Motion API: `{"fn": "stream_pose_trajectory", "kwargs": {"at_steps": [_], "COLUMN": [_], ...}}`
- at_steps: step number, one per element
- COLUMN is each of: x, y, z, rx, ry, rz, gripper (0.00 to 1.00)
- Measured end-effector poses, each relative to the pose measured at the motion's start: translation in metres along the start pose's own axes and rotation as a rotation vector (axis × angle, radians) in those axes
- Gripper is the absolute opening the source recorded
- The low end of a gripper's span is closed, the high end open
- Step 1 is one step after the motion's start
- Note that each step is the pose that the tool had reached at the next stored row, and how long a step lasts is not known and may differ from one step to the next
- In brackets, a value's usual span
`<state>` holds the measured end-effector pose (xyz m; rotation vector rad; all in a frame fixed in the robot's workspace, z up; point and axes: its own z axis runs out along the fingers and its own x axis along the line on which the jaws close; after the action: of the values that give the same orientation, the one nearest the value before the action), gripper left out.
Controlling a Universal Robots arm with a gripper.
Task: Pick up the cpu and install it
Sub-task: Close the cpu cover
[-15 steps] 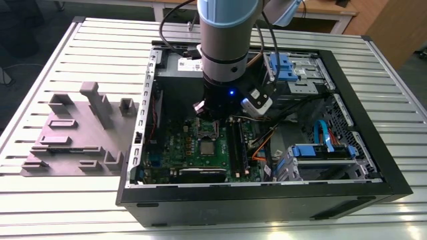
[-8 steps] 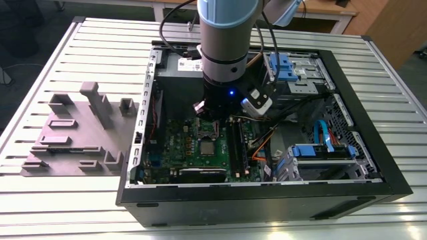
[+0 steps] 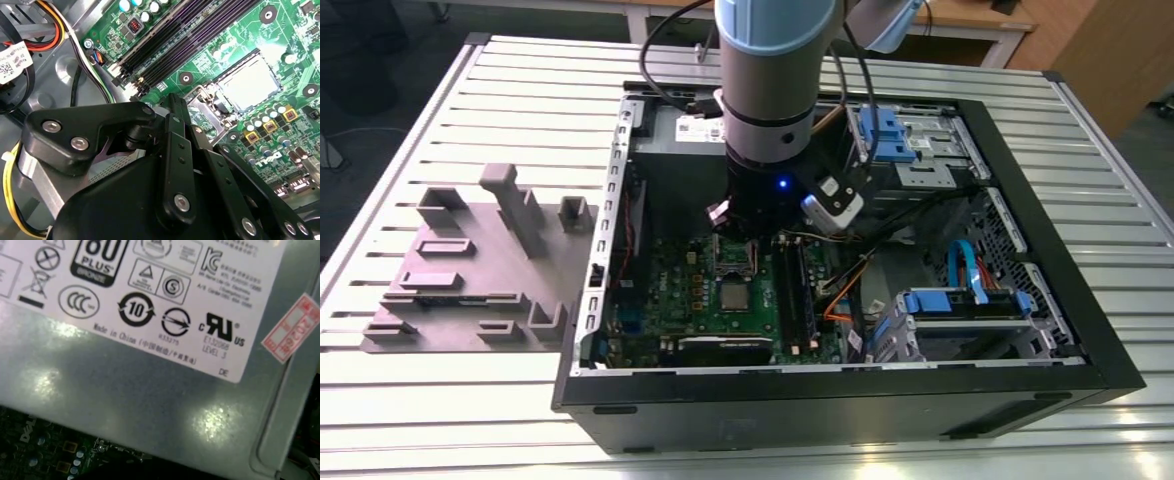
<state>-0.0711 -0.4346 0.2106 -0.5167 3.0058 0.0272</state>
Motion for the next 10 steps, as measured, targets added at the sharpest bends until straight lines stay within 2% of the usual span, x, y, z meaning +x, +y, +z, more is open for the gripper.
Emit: {"fn": "stream_pose_trajectory", "kwargs": {"at_steps": [7, 10], "x": [-0.0002, -0.0001], "y": [0.0018, 0.002], "z": [0.0058, 0.0061], "rx": [-0.0001, -0.0007], "ry": [0.0, -0.0001], "rz": [0.0, 0.0], "gripper": [0.1, 0.1]}}
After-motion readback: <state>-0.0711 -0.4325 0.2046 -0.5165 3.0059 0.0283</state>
